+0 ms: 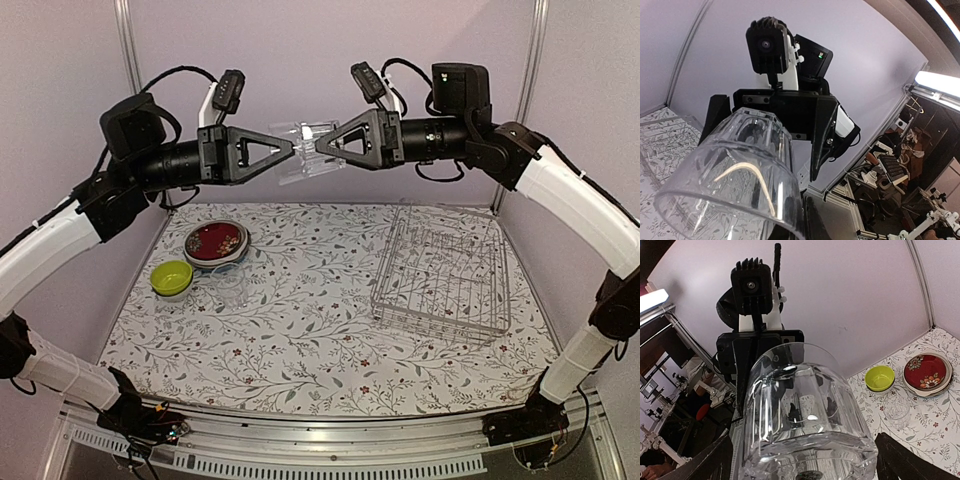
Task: Unload the mixed dishes from the dish rack
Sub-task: Pass from the right arm to the left, then place the cup at the center of the board.
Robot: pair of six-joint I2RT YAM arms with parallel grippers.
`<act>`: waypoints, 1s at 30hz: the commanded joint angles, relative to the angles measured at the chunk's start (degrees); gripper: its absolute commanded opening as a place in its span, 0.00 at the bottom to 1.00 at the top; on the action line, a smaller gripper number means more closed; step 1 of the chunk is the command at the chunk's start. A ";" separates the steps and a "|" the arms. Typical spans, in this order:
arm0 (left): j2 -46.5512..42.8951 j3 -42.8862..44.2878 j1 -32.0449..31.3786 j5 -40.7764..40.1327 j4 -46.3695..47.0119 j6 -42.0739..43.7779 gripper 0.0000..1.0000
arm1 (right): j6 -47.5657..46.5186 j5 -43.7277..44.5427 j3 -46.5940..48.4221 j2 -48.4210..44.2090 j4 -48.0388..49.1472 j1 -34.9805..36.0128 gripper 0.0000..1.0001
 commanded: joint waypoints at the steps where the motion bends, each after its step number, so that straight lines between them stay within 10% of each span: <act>1: -2.05 2.83 -0.53 -3.52 -9.25 6.11 0.00 | -1.82 2.18 -1.21 -3.56 -2.84 -1.09 0.99; 17: 6.81 20.48 2.17 -32.29 -58.95 25.06 0.00 | -5.54 7.31 -13.46 -13.98 -7.69 -7.65 0.99; 30: 23.99 27.48 2.29 -42.29 -74.23 29.47 0.00 | -8.90 11.90 -19.67 -18.84 -10.91 -8.12 0.99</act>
